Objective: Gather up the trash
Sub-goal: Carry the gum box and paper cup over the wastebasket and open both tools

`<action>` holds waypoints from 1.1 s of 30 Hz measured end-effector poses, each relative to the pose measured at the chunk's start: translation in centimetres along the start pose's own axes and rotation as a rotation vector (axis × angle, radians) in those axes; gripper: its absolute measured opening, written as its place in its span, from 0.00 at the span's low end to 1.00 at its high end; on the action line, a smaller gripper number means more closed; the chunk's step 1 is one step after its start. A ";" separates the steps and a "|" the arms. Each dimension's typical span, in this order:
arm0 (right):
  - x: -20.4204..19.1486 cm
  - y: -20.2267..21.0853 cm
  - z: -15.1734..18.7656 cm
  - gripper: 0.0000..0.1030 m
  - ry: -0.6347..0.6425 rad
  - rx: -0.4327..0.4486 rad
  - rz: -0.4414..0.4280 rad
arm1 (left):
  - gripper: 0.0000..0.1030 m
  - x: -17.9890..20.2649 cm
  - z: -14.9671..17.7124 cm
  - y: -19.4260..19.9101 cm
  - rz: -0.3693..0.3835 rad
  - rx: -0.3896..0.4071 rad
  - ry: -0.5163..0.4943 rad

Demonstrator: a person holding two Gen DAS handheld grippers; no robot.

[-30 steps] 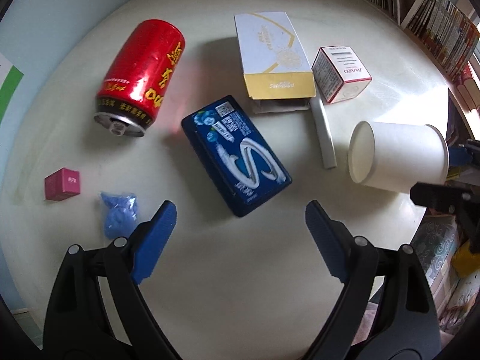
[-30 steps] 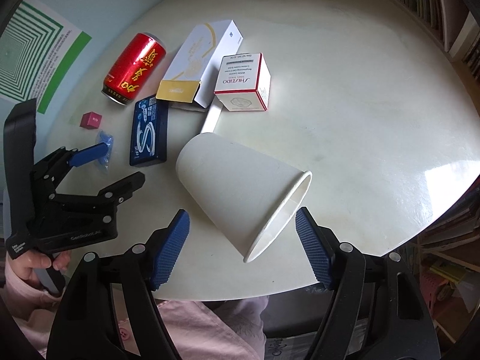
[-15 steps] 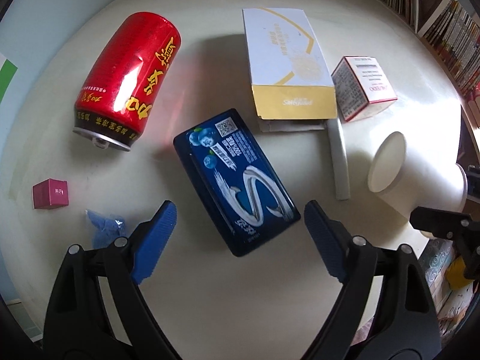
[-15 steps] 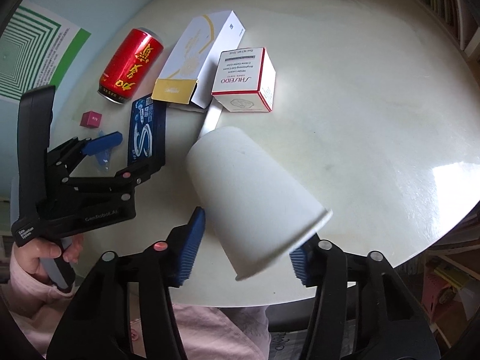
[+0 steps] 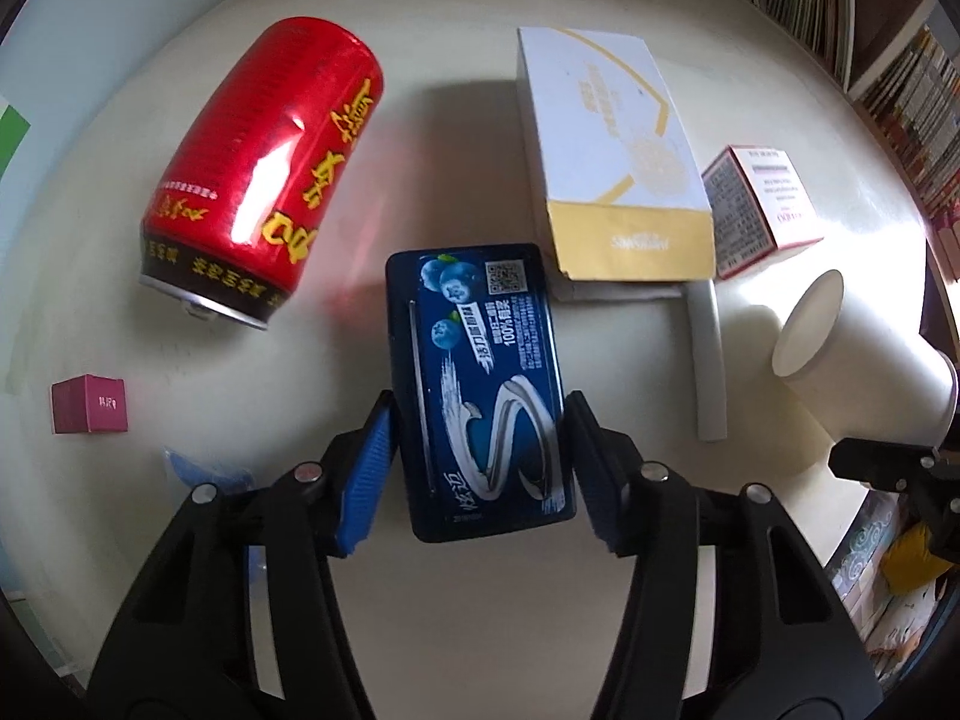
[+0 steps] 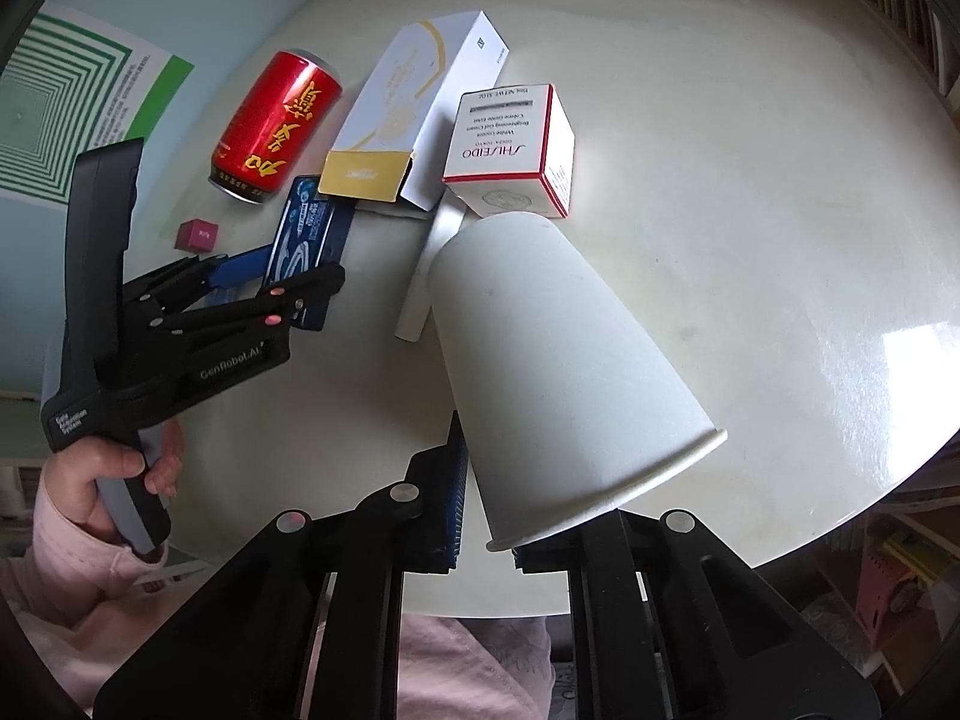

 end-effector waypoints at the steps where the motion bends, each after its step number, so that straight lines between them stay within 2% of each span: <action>1: 0.0 0.0 0.0 0.12 0.000 0.000 0.000 | 0.51 -0.1 -0.1 0.0 0.002 0.001 0.003; 8: -0.2 0.3 -0.5 0.10 0.000 0.017 0.001 | 0.50 -1.2 -0.6 0.2 0.018 0.002 0.006; 13: -0.5 0.7 -0.8 0.07 0.008 0.034 0.005 | 0.50 -1.7 0.6 0.8 0.021 0.007 0.009; 22: -1.0 1.6 0.1 0.07 0.015 0.067 0.006 | 0.50 -0.1 1.1 2.3 -0.010 0.045 -0.041; 26: -1.0 3.0 0.9 0.07 0.003 0.107 0.005 | 0.50 0.8 1.7 3.5 -0.020 0.072 -0.094; 33: 1.0 5.4 3.5 0.07 -0.085 0.189 0.015 | 0.50 6.5 2.8 4.9 0.019 0.100 -0.245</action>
Point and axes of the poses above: each gripper's, at about its wrist camera, not at the fingertips, and y roughly against the way its jaws point, x to its right, z to its underside, the point moved 8 cm from there along -y, roughly the way its jaws point, and after that the axes turned 3 degrees about -y, right-handed, at the moved point
